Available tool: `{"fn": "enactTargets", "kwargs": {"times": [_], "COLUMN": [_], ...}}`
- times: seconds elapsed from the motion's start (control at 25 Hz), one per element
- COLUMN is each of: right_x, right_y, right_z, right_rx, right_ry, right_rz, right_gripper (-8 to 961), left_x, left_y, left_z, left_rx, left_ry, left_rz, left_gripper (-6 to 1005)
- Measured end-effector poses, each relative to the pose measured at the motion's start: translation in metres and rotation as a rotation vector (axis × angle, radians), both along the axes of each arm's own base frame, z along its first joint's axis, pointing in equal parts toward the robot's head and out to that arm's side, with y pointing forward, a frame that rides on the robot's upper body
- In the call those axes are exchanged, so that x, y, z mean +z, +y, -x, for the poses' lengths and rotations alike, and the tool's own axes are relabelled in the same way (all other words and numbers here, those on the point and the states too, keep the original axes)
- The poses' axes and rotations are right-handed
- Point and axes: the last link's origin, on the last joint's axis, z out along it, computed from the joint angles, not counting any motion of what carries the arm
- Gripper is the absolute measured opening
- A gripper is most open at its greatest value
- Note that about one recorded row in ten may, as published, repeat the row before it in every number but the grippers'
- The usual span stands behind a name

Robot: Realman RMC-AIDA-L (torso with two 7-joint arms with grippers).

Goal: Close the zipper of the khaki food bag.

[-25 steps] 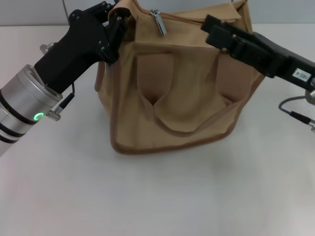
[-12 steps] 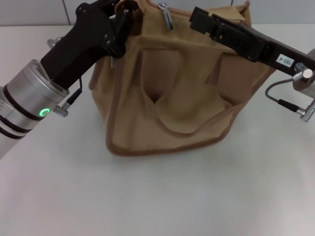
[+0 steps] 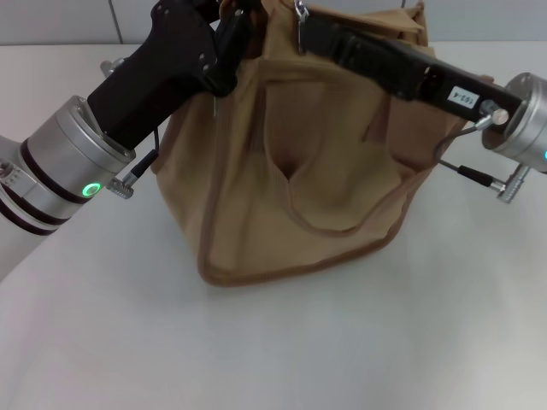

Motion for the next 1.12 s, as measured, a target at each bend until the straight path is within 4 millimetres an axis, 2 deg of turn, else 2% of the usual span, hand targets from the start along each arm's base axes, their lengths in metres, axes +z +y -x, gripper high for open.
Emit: {"fn": "enactTargets", "kwargs": {"times": [0.24,1.12], "right_x": [-0.008,-0.004], "right_y": [-0.001,0.002], "right_z": [0.010,-0.006], "right_rx": [0.055,-0.037], "right_ry": [-0.038,-0.037], "right_rz": [0.040,0.004], "right_gripper": [539,534], "left_x": [-0.002,-0.002], "left_y": [0.001,0.001], "left_z": [-0.002,-0.002], "left_rx": [0.004,0.006], "left_ry": [-0.001,-0.002], "left_rz": [0.005,0.002], "left_gripper": [66,80]}}
